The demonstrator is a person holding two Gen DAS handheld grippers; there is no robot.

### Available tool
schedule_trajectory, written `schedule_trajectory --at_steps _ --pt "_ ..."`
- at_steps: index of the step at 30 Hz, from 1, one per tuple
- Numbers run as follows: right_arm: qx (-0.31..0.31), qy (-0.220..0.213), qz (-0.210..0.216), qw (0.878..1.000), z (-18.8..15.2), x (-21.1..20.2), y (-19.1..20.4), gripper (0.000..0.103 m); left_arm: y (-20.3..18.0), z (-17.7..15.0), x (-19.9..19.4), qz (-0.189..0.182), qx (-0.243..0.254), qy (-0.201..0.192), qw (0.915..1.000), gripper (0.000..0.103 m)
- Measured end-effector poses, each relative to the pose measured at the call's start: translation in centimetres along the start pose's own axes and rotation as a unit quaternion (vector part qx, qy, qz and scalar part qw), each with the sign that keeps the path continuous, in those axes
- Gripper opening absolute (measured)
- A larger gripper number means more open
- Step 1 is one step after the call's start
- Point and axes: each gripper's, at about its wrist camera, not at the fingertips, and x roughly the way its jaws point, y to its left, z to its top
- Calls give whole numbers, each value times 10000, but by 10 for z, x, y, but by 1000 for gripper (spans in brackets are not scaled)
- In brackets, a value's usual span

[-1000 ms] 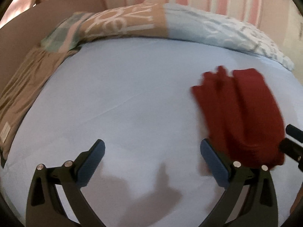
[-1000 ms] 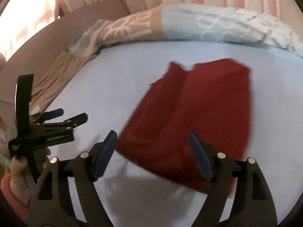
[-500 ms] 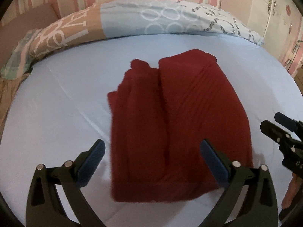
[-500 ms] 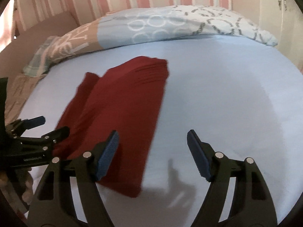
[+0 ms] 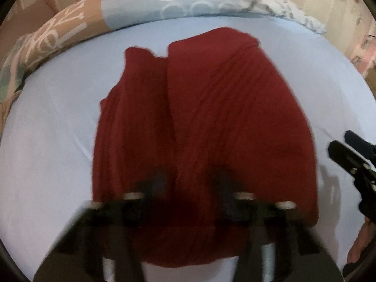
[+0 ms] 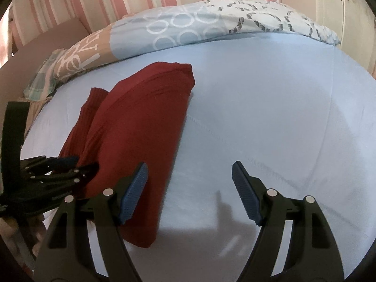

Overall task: Fold small clothes
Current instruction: 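Grasp the other side with the left tool and fold it over the stack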

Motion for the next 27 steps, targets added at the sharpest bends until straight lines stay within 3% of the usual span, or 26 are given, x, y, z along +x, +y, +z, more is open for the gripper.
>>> schedule_trajectory --at_steps 8,13,17,22,25,26,27 --pt "-136 -153 9 9998 3 -9 11 75 12 -11 -59 695 284 -847 9936 14" --pt "-253 -141 128 9995 1 -11 30 75 35 -40 -59 959 128 -761 9924 14" --pt "-485 58 65 9988 -6 -2 44 75 53 -54 -36 1050 -108 -452 9934 14" --pt "-550 333 -69 9979 -12 7 45 75 40 -64 -13 1376 282 -412 9892 15" --pt "-489 282 -19 9984 -12 2 44 75 41 -58 -20 1085 266 -489 9925 27" --pt "-505 266 -11 9984 -12 1 44 75 44 -57 -22 971 255 -498 9937 33" --pt "-551 231 -11 9982 -11 -1 45 75 49 -56 -28 862 234 -503 9947 46"
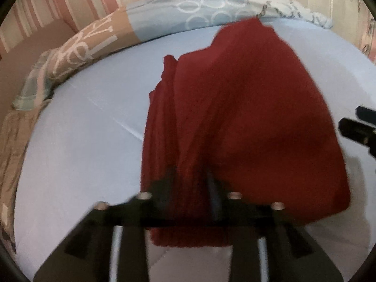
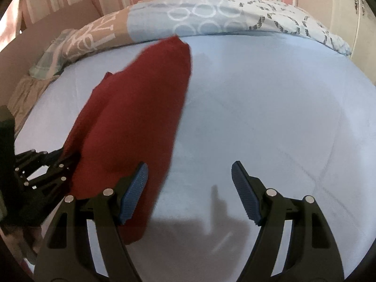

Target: Fold small clothes

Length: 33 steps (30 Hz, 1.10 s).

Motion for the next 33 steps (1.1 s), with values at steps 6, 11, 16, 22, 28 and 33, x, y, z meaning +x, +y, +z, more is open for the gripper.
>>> schedule_trajectory --at_steps 6,11,16,22,28,33 --pt "30 -139 11 9999 4 -8 -2 75 41 4 -34 -283 -313 -205 9989 80" --pt "-138 91 330 9993 -1 -6 14 75 61 -5 -23 -177 -508 62 9985 88" --pt "-756 338 5 9966 -18 10 36 75 49 -14 -2 -43 -216 242 9995 89" --pt "-691 493 95 9963 -17 20 28 78 53 -15 5 -227 -286 363 9987 89" --pt "-538 -299 163 9980 1 -22 14 96 74 -8 -18 -942 -680 361 9926 88" --pt "-348 -302 141 9988 6 -21 5 98 73 -7 -16 -1527 -675 392 9852 89"
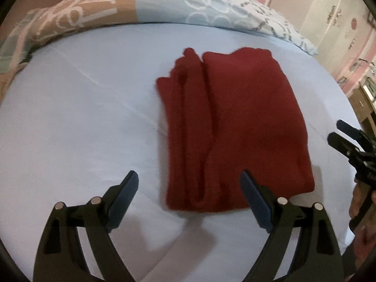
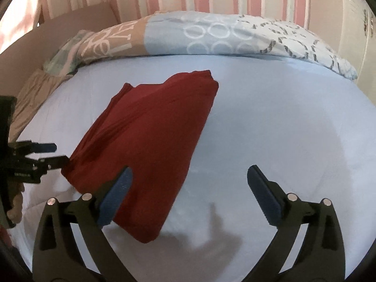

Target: Fold small clothes

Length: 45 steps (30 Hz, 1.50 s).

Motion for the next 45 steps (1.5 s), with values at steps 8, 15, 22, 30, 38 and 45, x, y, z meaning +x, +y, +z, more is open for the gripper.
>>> schedule_trajectory --at_steps 8,15,22,30,38,45 --pt "637 587 302 9958 6 36 -4 98 -29 0 46 299 432 250 9983 88" --pt "863 775 562 9917 7 55 9 98 -51 -5 54 686 808 -12 9944 74" --pt "910 1152 714 9866 4 85 24 84 -33 -1 61 148 597 49 9981 74" --pt "178 942 407 9946 9 77 36 44 -49 -4 47 247 571 -218 9978 35" --pt "-327 348 264 9985 14 45 37 35 -81 -5 36 609 515 -521 9954 31" --pt "-520 -318 0 9981 26 0 3 34 -133 9 14 663 568 -1006 9911 31"
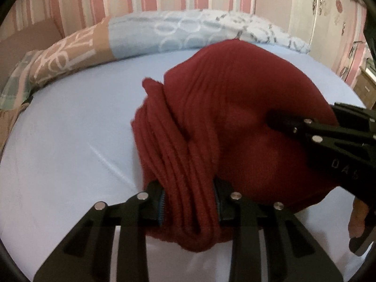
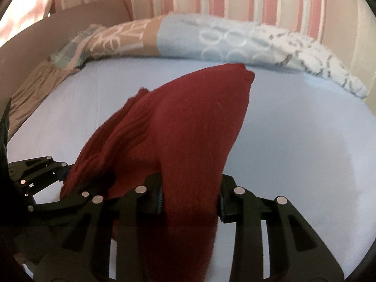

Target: Fold small clothes

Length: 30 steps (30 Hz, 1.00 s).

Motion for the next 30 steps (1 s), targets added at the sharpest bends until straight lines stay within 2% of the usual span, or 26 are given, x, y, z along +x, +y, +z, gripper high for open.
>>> schedule_trajectory --at_steps 2,5,9,12,14,17,19,20,22,23,25,27,30 --pt "-30 -179 -181 9997 -6 -22 -19 34 -27 9 -10 -10 98 -169 9998 31" --pt "-25 -188 -399 9990 -23 -43 -48 34 -62 12 -17 -100 173 -255 9995 31" --pt "172 247 -627 9976 -57 -43 -95 34 -122 2 1 -324 349 -29 9989 31" --pt "397 688 -487 9956 -87 -26 -125 35 -155 -13 23 -357 431 267 9981 32" --pt "500 807 -349 9949 -103 -18 -136 36 -168 -23 33 -245 489 348 9979 38" --pt "572 765 -190 9952 -106 -17 -140 40 -168 -28 37 -81 583 274 9979 56" --pt "458 818 -158 9955 -102 -18 -138 46 -159 -31 36 -74 511 302 9982 71" --pt "414 833 -150 9955 -101 -21 -137 48 -150 -29 35 -150 406 347 9985 72" --pt "450 810 -69 9957 -97 -31 -137 58 -140 -27 29 -242 279 395 9985 72" --pt "495 653 -23 9966 -96 -44 -137 62 -134 -26 22 -238 268 370 9987 72" --pt "496 344 -34 9982 -99 -66 -138 87 -130 -27 7 -239 332 255 9988 77" --pt "402 213 -265 9986 -104 -89 -132 91 -126 -31 -4 -124 436 133 9989 79" --pt "306 349 -688 9966 -118 -97 -125 91 -120 -37 -8 -127 401 112 9991 80"
